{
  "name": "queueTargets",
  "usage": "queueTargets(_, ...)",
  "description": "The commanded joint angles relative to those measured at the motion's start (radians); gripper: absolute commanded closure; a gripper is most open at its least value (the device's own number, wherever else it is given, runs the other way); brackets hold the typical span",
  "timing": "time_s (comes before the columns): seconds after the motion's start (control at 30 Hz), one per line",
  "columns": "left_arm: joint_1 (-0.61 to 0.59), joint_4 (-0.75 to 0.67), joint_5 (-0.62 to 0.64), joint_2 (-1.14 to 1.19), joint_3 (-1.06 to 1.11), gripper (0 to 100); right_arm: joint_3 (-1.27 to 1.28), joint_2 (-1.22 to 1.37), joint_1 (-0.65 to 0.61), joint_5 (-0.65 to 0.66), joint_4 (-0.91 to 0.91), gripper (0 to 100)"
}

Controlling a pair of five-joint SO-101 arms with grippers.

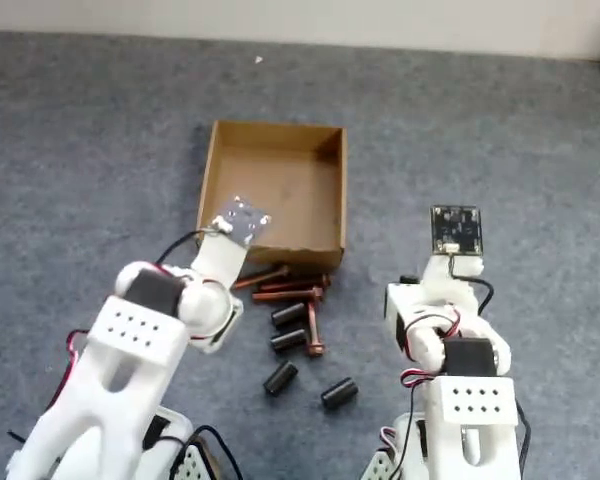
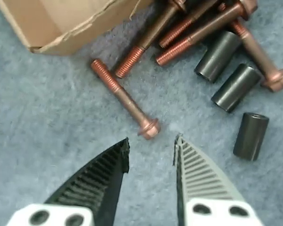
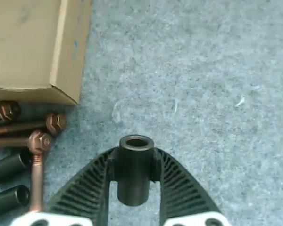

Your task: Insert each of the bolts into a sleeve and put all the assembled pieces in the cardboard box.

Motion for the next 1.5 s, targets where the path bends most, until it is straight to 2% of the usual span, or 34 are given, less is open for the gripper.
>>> queueTargets(0.0,0.062,-0.071,-0.068,0.025,-0.05,82,-0.012,-0.027,0.01,-0.008,-0.03,99.3)
queueTargets(0.07,0.09,-0.11,-0.133,0.025,-0.05,82,-0.012,-0.027,0.021,-0.008,-0.03,99.3)
queueTargets(0.2,0.147,-0.199,-0.152,0.035,-0.059,82,-0.016,-0.027,0.099,-0.011,-0.031,99.3)
queueTargets(0.33,0.22,-0.261,-0.238,0.035,-0.062,82,-0.015,-0.027,0.156,-0.014,-0.074,99.3)
queueTargets(0.6,0.315,-0.324,-0.247,0.047,-0.064,82,-0.013,-0.027,0.189,-0.014,-0.093,99.3)
queueTargets(1.0,0.329,-0.339,-0.25,0.535,-0.355,82,-0.013,-0.027,0.189,-0.014,-0.093,99.3)
queueTargets(1.07,0.331,-0.356,-0.281,0.588,-0.38,82,-0.013,-0.027,0.189,-0.014,-0.093,99.3)
queueTargets(1.27,0.328,-0.425,-0.324,0.697,-0.384,82,-0.013,-0.027,0.188,-0.014,-0.093,99.3)
queueTargets(1.47,0.326,-0.43,-0.325,0.722,-0.378,82,-0.013,-0.027,0.185,-0.014,-0.093,99.3)
